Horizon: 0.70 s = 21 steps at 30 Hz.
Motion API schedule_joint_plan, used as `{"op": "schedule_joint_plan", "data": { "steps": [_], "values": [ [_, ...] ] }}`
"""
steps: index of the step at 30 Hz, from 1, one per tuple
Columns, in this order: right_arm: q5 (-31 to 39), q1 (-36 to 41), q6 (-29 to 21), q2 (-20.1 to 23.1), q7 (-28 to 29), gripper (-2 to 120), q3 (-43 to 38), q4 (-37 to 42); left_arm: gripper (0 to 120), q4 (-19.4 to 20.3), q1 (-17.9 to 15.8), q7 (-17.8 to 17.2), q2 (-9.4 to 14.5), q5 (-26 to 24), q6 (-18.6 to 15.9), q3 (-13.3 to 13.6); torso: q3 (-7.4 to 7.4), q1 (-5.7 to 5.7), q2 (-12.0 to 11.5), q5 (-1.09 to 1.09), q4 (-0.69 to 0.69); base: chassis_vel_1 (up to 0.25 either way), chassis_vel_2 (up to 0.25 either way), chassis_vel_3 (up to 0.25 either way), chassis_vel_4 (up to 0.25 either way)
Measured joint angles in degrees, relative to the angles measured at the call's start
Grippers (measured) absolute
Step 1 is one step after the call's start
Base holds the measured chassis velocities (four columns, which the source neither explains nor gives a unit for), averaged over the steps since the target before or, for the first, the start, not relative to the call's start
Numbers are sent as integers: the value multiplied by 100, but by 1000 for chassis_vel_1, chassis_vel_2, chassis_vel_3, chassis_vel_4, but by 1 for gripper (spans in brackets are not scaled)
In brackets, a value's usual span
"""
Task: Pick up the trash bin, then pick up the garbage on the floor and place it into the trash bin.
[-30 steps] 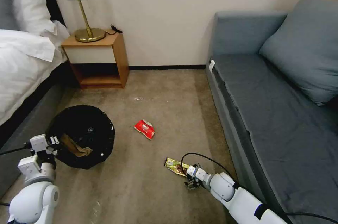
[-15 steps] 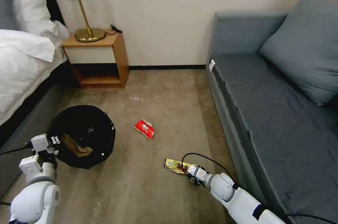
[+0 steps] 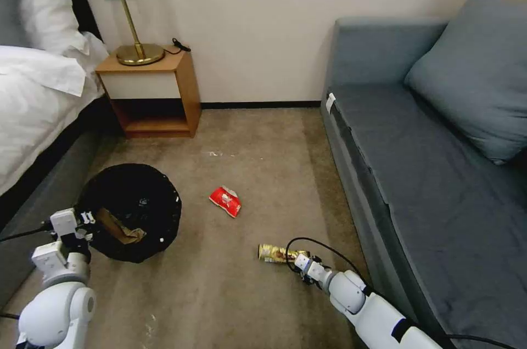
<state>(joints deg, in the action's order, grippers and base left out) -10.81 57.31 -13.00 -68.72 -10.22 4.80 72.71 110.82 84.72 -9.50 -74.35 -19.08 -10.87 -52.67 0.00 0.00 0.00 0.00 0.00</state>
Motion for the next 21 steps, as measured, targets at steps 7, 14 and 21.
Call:
{"op": "schedule_joint_plan", "data": {
  "steps": [7, 14, 21],
  "values": [
    [1556, -132, 727, 6, 612, 0, 206, 693, 5, 24, 35, -1, -41, -19, 0, 90, 0, 0, 0, 0, 0, 0, 0, 0, 0],
    [3258, -529, 1228, 53, 694, 0, 830, 1526, 5, 126, 102, 57, -146, -26, 0, 212, 0, 0, 0, -2, 0, 0, 0, 0, 0],
    [4743, -1809, 2120, -67, 645, 0, 2342, 1645, 5, 273, 144, 92, -247, -5, -36, 230, 0, 0, 0, -1, 1, 0, 0, 0, 0]
  ]
}}
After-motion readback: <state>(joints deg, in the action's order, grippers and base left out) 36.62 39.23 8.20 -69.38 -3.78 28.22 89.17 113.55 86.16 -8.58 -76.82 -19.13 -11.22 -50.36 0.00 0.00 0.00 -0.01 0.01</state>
